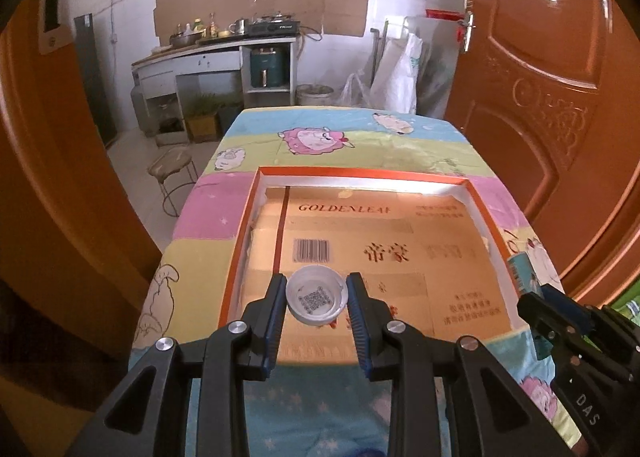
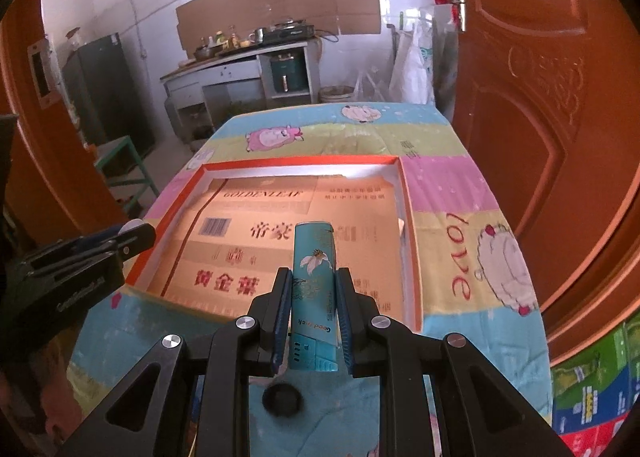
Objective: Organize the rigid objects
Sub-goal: 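Carry the teal tube and white cap over the cardboard tray with both grippers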
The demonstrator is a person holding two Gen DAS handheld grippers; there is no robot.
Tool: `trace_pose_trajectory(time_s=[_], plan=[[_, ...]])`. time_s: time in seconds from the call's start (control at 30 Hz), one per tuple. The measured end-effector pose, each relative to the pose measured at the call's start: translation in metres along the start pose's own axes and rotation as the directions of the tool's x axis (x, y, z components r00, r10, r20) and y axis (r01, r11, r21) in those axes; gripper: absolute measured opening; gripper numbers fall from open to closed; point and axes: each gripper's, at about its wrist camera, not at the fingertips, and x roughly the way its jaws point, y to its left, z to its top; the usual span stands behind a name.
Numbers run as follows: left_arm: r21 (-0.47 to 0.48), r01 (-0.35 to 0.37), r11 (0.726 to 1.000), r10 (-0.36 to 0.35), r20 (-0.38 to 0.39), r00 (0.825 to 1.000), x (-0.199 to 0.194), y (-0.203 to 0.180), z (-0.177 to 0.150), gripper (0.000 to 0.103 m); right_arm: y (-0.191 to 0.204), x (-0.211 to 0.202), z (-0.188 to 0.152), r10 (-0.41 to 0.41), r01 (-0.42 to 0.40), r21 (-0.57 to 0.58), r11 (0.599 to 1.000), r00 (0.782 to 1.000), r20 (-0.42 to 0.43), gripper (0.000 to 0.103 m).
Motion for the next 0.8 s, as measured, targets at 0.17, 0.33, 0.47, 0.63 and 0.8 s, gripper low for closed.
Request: trace_pose_trajectory(time_s=[0.17,0.33,0.47,0.63,0.8], plan=[[-0.012,0.036,0.999,-0.037,-0.029,0.999,0.02,0.002,0.017,0.031,-0.003,0.02,0.014,0.011,-0.011,-0.011,1.0,1.0,-0.009,0.022],[-0.008,0.045,0.999,-0.045,-0.046,0.998,0.041,0.0,0.033,0.031,-0.009,0.04,0.025,0.021,-0.022,-0.011,1.0,0.999,-0.024,0.022],[-0.006,0.05,0.999,-0.05,-0.062,0.997,0.056,-0.002,0.043,0.031,-0.013,0.054,0.035,0.019,-0.019,-0.019,1.0,0.999,-0.029,0.022],[0.004,0.043,0.999,-0.042,-0.085,0.995,0.078,-0.005,0.057,0.031,-0.016,0.075,0.049,0.017,-0.018,-0.035,0.999,0.999,-0.039,0.022],[0.005,0.048,0.999,-0.047,-0.115,0.992,0.101,-0.006,0.07,0.031,-0.022,0.099,0.063,0.024,-0.026,-0.03,0.999,0.998,-0.06,0.022]])
